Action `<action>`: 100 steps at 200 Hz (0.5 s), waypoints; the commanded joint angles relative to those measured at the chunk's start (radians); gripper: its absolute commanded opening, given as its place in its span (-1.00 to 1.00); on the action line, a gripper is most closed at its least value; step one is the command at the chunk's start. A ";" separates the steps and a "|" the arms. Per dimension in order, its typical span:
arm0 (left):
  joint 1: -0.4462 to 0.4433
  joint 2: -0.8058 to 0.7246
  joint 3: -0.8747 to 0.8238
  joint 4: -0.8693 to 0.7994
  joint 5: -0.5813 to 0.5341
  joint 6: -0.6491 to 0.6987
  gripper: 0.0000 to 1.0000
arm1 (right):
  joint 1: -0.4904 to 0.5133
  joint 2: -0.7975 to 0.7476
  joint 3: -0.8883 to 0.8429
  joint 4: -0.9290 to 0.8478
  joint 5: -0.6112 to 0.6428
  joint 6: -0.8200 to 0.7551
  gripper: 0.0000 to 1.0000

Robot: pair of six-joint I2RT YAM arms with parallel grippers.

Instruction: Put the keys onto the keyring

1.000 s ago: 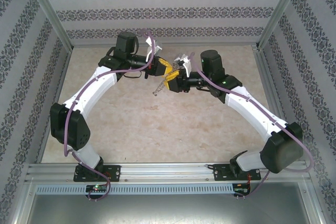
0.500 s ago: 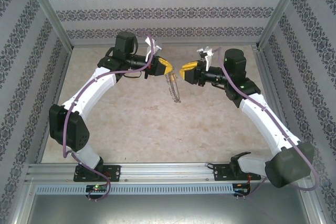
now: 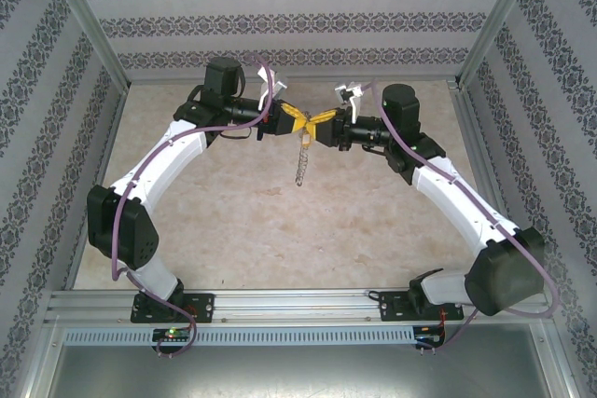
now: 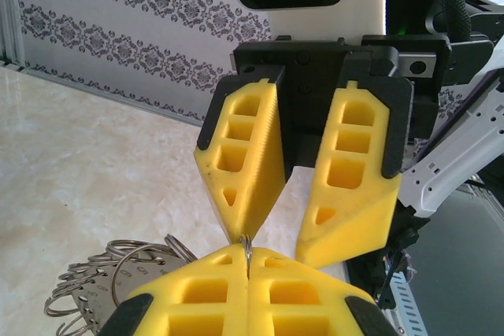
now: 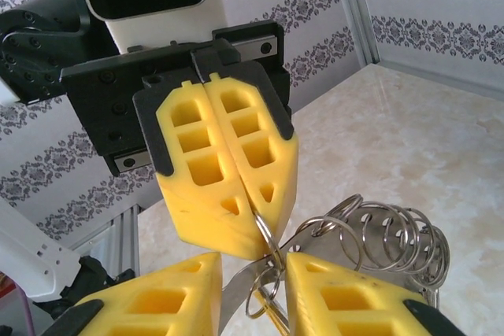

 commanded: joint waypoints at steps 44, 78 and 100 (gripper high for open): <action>-0.014 -0.053 -0.012 0.052 0.051 -0.010 -1.00 | 0.006 0.034 0.051 0.067 -0.031 0.017 -0.57; -0.014 -0.052 -0.013 0.052 0.056 -0.011 -1.00 | 0.004 0.043 0.062 0.067 -0.049 0.012 -0.91; -0.015 -0.051 -0.013 0.053 0.057 -0.015 -1.00 | -0.004 0.043 0.071 0.057 -0.059 0.002 -1.00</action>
